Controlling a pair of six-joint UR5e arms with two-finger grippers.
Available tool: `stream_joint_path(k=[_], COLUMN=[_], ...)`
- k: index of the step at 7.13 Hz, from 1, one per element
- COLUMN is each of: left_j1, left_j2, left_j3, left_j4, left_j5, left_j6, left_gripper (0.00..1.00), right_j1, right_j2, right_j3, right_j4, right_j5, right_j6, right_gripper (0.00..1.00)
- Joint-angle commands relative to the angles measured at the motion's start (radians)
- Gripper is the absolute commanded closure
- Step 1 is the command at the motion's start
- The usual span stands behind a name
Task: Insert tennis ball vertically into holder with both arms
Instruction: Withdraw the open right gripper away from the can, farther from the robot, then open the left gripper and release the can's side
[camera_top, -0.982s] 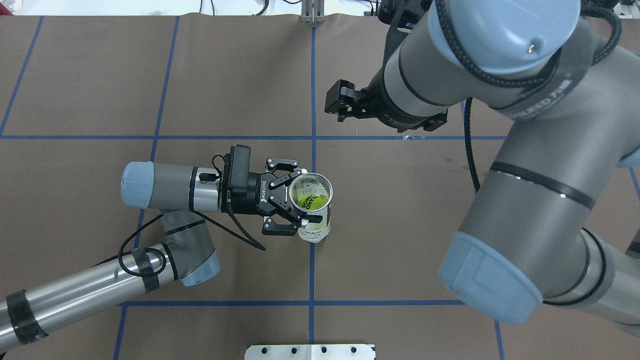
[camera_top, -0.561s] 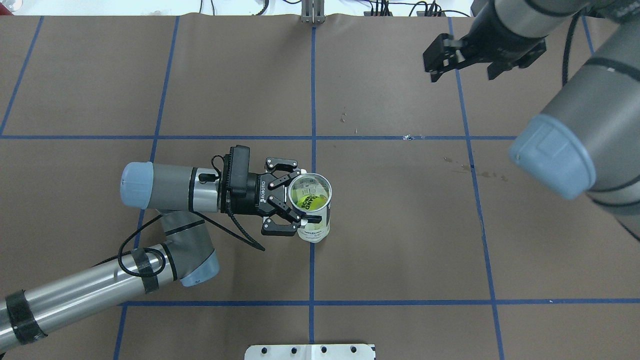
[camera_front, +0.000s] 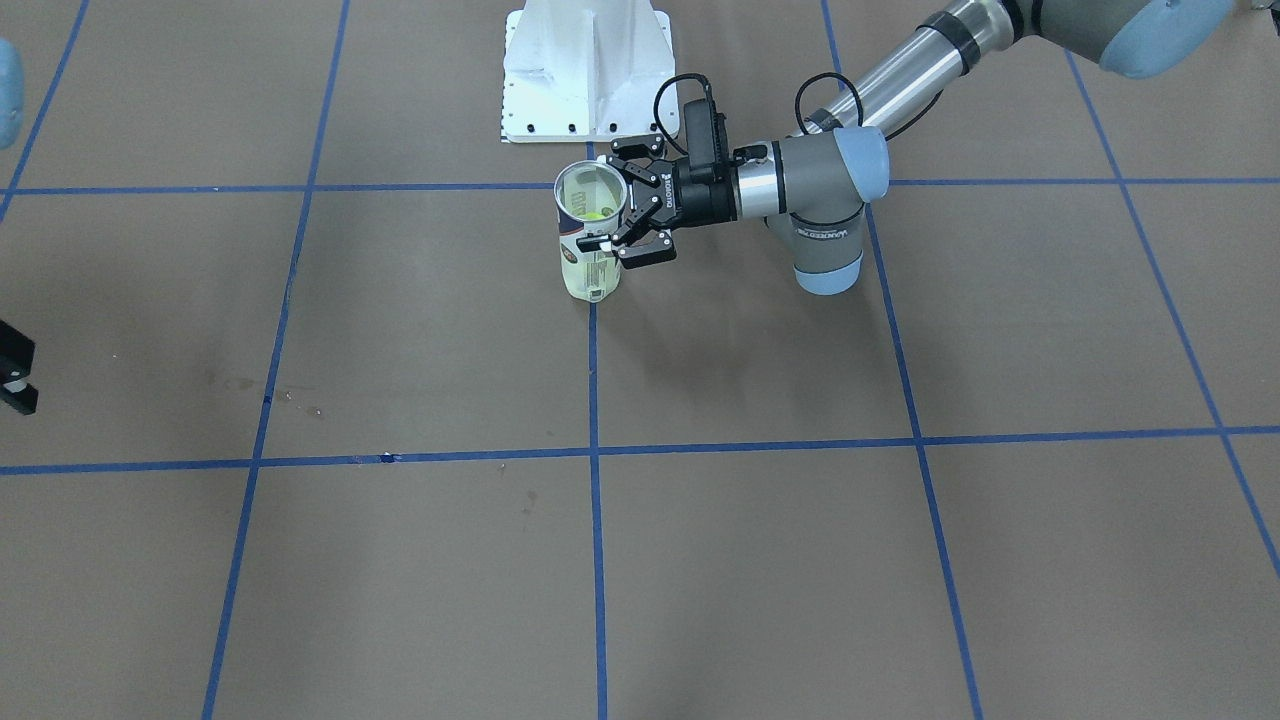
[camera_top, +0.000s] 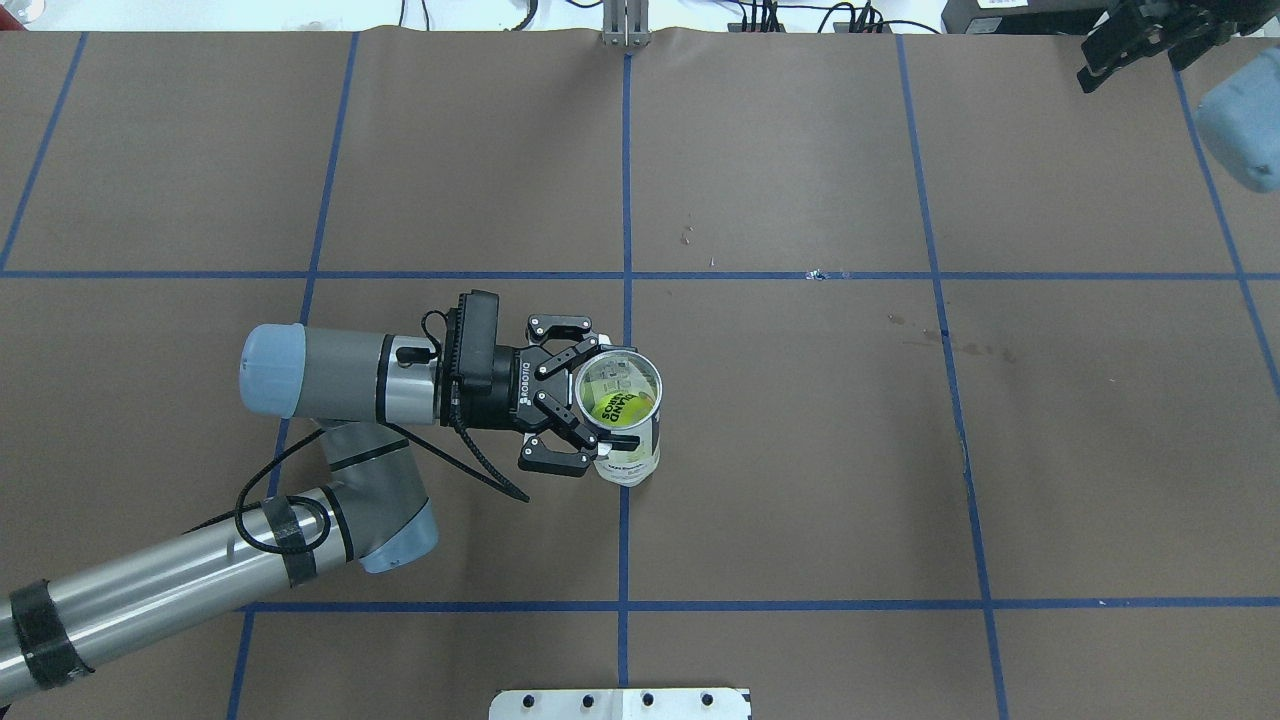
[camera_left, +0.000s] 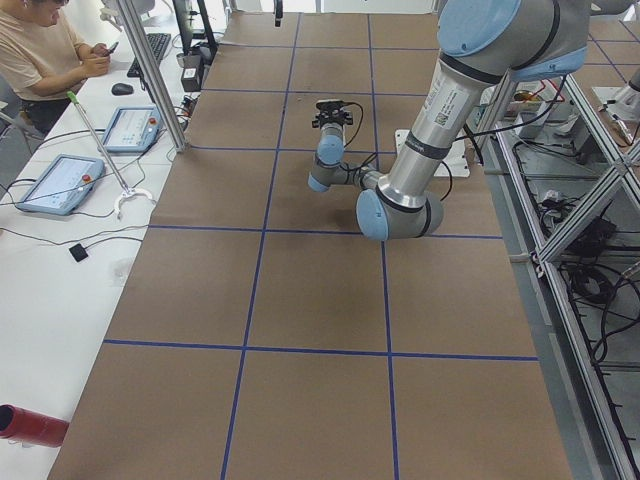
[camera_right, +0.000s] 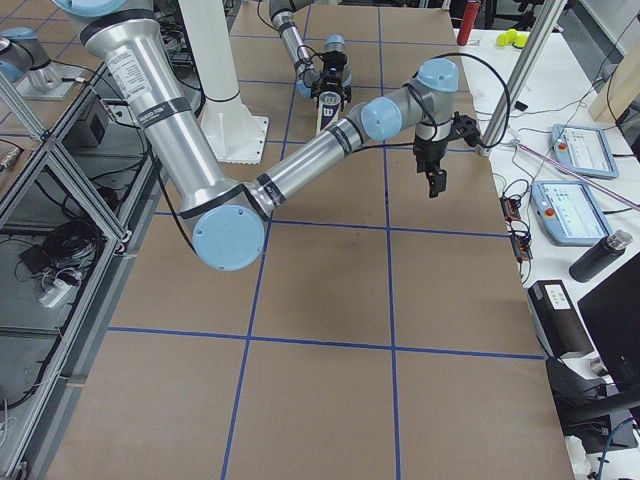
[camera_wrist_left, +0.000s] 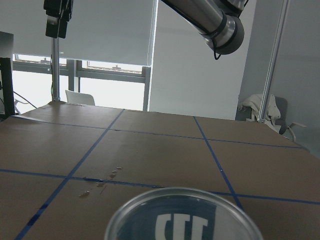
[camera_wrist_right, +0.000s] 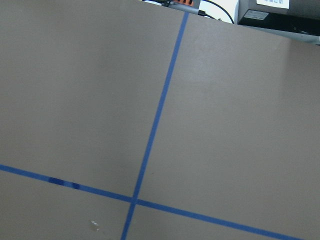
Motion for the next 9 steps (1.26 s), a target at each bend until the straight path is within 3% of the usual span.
stream_joint_path(k=[1,9], left_j1=[0.000,-0.007], left_j2=[0.001,0.025], left_j3=[-0.001,-0.032], left_j4=[-0.026,-0.129], left_j5=[0.000,-0.002], left_j6=[-0.001,-0.010], left_gripper=[0.00,0.00], right_j1=[0.021,0.024], right_j2=[-0.032,-0.036], right_j3=[-0.035,-0.036], right_j4=[0.073,0.075], right_j5=[0.022,0.020], right_j6=[-0.019,-0.016], right_gripper=[0.00,0.00])
